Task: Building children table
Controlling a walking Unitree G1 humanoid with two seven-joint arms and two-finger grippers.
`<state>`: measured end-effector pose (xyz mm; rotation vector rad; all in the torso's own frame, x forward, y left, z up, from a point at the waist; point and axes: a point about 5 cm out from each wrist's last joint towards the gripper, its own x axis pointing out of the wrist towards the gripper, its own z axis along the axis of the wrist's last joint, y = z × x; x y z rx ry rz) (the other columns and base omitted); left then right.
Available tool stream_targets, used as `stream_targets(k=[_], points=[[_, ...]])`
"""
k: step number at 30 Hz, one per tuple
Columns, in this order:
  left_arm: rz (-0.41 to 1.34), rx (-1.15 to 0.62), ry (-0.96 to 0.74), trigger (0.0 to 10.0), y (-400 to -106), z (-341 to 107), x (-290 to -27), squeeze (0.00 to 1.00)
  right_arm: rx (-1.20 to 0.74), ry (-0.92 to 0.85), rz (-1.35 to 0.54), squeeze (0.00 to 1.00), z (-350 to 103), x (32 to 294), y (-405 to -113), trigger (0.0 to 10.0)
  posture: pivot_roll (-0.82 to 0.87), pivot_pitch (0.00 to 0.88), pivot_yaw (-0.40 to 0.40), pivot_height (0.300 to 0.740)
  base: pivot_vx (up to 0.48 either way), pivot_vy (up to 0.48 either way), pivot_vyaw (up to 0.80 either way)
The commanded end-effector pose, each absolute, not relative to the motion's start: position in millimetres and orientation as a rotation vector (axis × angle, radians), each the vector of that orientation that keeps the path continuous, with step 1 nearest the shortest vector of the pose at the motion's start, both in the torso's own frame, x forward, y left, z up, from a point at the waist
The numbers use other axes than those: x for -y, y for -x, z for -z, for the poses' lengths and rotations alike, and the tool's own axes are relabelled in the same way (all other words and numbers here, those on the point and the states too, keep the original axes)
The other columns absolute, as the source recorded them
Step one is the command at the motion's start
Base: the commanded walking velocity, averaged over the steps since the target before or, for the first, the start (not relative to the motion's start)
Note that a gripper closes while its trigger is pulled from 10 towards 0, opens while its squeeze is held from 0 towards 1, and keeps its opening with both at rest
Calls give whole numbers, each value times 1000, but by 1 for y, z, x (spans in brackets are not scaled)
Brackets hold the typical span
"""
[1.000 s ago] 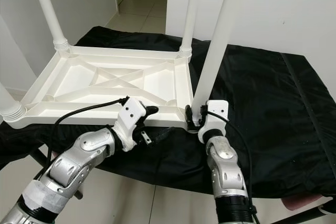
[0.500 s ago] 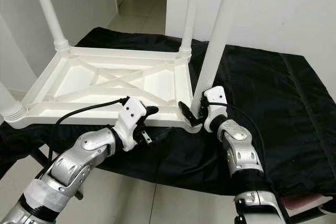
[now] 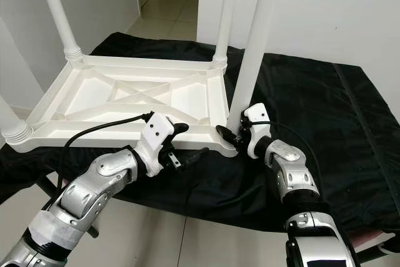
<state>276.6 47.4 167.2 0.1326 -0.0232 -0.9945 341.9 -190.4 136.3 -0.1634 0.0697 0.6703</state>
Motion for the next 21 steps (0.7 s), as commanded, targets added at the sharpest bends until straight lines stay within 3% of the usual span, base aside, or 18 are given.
stream_targets(k=[1, 3, 4, 17, 21], points=[[1068, 21, -141, 10000, -274, -167, -46, 0, -100, 164, -688, 0, -129, 190, -338, 0, -26, 0, -37, 740, 0, 0, 0], [1070, 21, -141, 10000, -274, -167, -46, 0, -97, 161, -683, 0, -129, 191, -338, 0, -26, 0, -37, 740, 0, 0, 0], [1070, 21, -142, 10000, -274, -168, -46, 0, -94, 149, -672, 0, -129, 191, -338, 10000, -26, 0, -36, 740, 0, 0, 0], [1067, 20, -141, 10000, -273, -167, -47, 0, -52, 76, -476, 0, -136, 185, -340, 10000, -23, 0, -46, 740, 0, 0, 0], [1065, 15, -136, 10000, -272, -166, -47, 0, -1, -10, -279, 0, -139, 169, -333, 10000, -27, 0, -47, 740, 0, 0, 0]])
